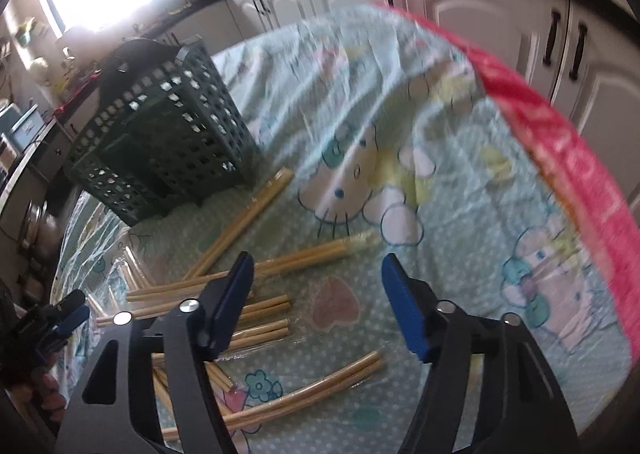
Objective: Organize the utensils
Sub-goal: 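Lower the left gripper to a chopstick while the right gripper lowers to another, then close the left gripper on a wooden chopstick while the right gripper closes on another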
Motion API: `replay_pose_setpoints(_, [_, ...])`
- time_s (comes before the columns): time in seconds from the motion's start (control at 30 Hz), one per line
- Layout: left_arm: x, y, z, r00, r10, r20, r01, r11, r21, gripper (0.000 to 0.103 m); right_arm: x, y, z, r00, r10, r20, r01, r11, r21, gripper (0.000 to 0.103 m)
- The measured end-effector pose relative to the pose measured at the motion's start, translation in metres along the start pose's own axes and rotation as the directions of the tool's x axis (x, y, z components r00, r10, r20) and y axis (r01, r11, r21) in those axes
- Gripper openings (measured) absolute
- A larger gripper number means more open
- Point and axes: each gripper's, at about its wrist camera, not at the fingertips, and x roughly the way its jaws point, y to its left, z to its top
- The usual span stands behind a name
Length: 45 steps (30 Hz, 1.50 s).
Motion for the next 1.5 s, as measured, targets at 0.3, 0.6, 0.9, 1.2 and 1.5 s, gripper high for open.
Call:
replay_pose_setpoints(0.3, [0.01,0.004,0.008,1.0,0.001,-0.01,-0.001,1.0,-0.02,0.02,0.022,-0.011,0.014,0.998,0.047,-0.052,-0.04,0.991,0.129,0.049])
replay_pose_setpoints(0.6, [0.016,0.009,0.013,1.0,0.009,-0.009,-0.009,1.0,-0.026,0.012,0.037,-0.025,0.034,0.994,0.1,-0.045,-0.088,0.972,0.217,0.021])
replay_pose_setpoints(0.9, [0.019,0.009,0.019,1.0,0.008,-0.012,-0.008,1.0,-0.029,0.005,0.038,-0.032,0.051,0.983,0.183,-0.01,-0.174,0.947,0.27,0.013])
replay_pose_setpoints(1.2, [0.004,0.005,0.034,1.0,0.0,0.028,-0.001,1.0,0.007,0.004,0.004,-0.014,0.079,0.963,0.254,0.09,-0.265,0.95,0.165,0.01])
replay_pose_setpoints(1.5, [-0.023,0.0,0.057,0.994,0.025,0.111,-0.03,0.998,0.05,0.003,-0.037,0.022,0.088,0.94,0.311,0.142,-0.302,0.95,-0.077,0.009])
